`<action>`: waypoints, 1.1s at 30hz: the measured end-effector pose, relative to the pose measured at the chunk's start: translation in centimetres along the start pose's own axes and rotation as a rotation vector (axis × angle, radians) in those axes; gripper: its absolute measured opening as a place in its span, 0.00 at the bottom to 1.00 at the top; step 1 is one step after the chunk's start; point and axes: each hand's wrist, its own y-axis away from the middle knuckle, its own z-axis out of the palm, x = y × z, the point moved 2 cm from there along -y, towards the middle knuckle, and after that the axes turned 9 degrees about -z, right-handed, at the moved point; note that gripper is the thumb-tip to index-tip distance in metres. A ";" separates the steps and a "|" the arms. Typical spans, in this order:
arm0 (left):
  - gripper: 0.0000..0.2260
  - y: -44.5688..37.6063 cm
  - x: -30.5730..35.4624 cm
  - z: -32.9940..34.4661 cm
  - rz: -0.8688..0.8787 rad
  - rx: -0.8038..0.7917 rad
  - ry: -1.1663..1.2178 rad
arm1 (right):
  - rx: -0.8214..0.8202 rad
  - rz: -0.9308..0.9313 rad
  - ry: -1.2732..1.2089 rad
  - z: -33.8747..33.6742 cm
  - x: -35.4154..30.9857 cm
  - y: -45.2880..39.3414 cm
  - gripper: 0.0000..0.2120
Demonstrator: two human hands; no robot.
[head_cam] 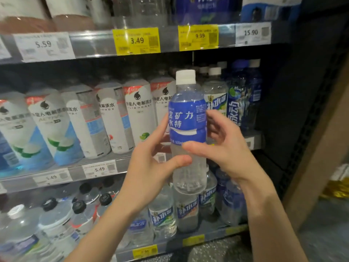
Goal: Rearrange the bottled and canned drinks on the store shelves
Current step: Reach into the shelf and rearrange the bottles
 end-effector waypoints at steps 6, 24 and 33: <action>0.43 0.7 -0.7 -1.8 -0.011 0.046 0.055 | -0.140 0.121 0.073 1.0 -1.5 0.5 0.31; 0.35 1.3 0.8 -2.6 0.059 0.063 -0.081 | 0.103 0.135 0.171 2.7 -4.1 0.0 0.35; 0.30 -1.0 1.4 4.6 0.095 0.019 -0.475 | 0.489 0.083 0.357 -7.2 -1.9 3.0 0.32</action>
